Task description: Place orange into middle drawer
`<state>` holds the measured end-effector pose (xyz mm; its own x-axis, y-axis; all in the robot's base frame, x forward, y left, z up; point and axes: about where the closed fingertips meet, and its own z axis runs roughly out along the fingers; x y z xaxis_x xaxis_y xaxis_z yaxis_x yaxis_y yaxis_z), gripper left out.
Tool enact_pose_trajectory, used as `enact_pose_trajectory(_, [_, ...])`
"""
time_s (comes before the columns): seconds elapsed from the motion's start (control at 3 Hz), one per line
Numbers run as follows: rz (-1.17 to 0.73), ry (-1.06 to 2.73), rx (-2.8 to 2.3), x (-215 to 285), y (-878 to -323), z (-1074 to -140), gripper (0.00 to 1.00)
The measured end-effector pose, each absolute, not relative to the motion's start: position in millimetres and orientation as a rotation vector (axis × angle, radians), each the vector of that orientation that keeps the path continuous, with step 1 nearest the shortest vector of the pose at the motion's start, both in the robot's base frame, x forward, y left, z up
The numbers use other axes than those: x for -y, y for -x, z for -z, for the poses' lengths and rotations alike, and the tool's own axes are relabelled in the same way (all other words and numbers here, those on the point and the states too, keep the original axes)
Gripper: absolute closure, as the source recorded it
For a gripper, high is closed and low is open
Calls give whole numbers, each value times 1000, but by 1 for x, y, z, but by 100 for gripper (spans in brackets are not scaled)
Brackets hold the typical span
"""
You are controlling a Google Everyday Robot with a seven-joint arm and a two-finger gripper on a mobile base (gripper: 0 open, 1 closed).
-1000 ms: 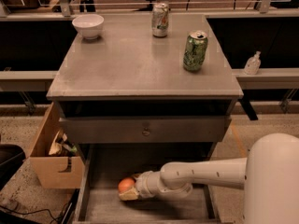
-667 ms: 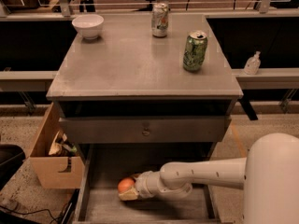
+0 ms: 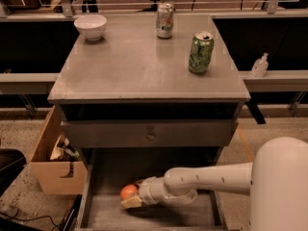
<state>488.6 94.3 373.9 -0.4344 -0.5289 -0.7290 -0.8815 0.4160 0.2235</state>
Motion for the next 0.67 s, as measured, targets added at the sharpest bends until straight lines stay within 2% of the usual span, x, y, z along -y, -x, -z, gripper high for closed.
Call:
enact_pose_trajectory(0.33, [-815,1192,-2108,-95,-488,-374,0])
enact_pose_trajectory(0.67, [-815,1192,-2108,-95,-488,-374,0])
